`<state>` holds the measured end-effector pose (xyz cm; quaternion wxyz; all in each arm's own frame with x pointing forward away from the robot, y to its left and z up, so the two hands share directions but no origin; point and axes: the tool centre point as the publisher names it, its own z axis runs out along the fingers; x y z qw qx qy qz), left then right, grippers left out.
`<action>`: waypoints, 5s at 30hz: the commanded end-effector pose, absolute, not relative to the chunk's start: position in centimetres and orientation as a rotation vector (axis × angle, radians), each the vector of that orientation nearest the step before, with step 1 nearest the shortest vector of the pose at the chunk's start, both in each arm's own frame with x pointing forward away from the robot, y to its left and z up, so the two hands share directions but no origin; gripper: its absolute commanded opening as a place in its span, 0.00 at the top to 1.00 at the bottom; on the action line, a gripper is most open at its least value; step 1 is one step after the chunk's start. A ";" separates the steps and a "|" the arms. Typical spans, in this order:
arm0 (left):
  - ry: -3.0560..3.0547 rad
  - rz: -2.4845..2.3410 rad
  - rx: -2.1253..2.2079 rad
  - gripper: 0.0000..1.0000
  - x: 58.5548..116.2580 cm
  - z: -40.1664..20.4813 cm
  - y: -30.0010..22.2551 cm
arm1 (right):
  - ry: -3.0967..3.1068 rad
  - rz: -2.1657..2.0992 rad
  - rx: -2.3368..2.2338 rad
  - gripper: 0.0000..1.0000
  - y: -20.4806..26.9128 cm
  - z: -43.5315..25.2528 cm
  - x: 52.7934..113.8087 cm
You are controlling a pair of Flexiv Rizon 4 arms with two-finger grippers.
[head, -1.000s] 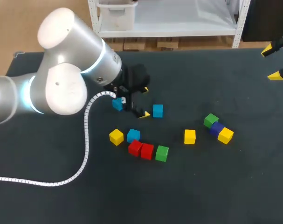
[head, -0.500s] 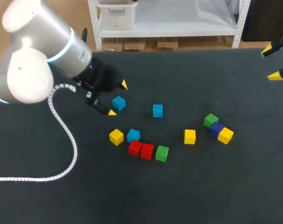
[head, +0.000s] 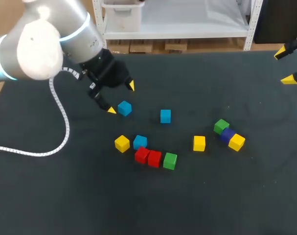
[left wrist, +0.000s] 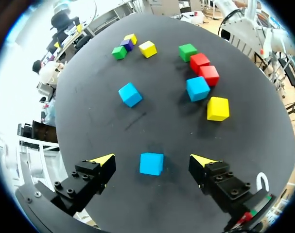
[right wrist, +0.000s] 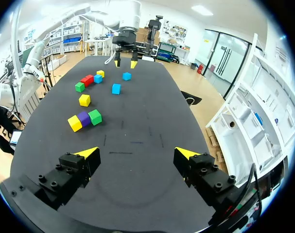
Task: Place the blue cubes, place green cubes on the blue cubes, place the yellow cubes on the green cubes, then place the red cubes on the yellow cubes, and place purple cube on the red cubes.
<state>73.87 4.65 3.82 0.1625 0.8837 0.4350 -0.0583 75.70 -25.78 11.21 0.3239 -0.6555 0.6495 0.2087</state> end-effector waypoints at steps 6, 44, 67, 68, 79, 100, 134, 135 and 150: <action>1.235 -0.244 2.639 0.00 75.6 1.8 4.0 | 1.703 0.547 -1.719 0.00 -25.8 11.2 75.7; 1.311 -0.272 2.615 1.00 75.3 -0.4 5.6 | 1.703 0.547 -1.719 0.00 -25.8 11.2 75.7; 2.084 -0.269 1.911 1.00 71.5 -0.2 0.9 | 1.703 0.547 -1.719 0.00 -25.8 11.2 75.7; 2.082 -0.263 1.912 1.00 71.5 -0.2 0.6 | 1.703 0.547 -1.719 0.00 -25.8 11.2 75.7; 2.059 -0.259 1.955 1.00 70.8 -0.7 -0.8 | 1.703 0.547 -1.719 0.00 -25.8 11.2 75.7; 2.017 -0.227 2.055 1.00 70.7 -0.6 -1.9 | 1.703 0.547 -1.719 0.00 -25.8 11.2 75.7; 2.013 -0.223 2.102 1.00 71.0 -1.1 -2.3 | 1.703 0.547 -1.719 0.00 -25.8 11.2 75.7; 2.012 -0.224 2.103 1.00 71.0 -1.1 -2.3 | 1.703 0.547 -1.719 0.00 -25.8 11.2 75.7; 2.010 -0.228 2.109 1.00 71.0 -1.1 -2.3 | 1.703 0.547 -1.719 0.00 -25.8 11.2 75.7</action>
